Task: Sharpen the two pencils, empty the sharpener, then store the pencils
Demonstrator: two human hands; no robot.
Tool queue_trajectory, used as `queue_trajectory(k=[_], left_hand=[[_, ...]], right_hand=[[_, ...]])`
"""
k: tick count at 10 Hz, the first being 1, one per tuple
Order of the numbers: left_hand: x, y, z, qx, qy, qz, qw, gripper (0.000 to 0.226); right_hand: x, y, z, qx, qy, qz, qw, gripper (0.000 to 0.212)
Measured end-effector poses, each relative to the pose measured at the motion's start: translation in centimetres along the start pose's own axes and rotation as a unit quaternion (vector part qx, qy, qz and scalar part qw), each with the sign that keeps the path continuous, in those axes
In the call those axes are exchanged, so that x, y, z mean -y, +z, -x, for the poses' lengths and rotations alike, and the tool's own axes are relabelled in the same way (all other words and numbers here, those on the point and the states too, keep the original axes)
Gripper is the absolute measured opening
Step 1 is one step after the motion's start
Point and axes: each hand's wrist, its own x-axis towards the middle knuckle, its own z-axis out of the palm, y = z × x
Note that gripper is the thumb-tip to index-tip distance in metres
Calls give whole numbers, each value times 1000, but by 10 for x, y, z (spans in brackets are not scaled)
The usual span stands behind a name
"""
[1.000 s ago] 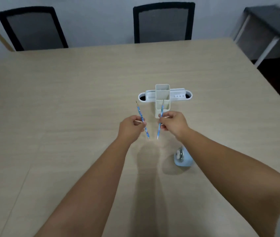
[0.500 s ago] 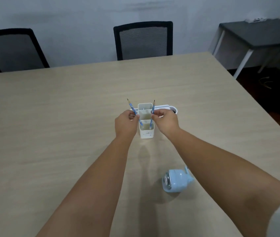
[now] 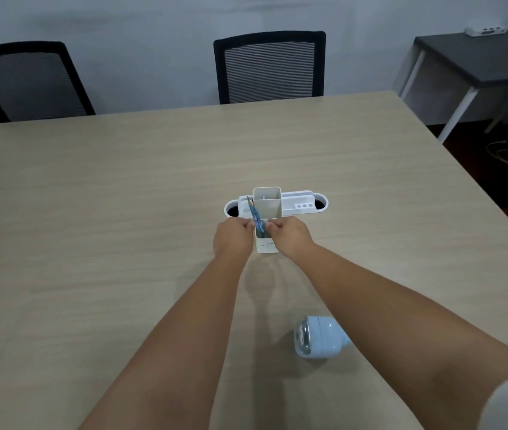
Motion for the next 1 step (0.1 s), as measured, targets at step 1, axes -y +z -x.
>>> queue_trajectory(k=[1], left_hand=[[9,-2,11,-9,-5,13,1000,32]], right_hand=[[-5,-1,9,-10,4,-65,998,27]])
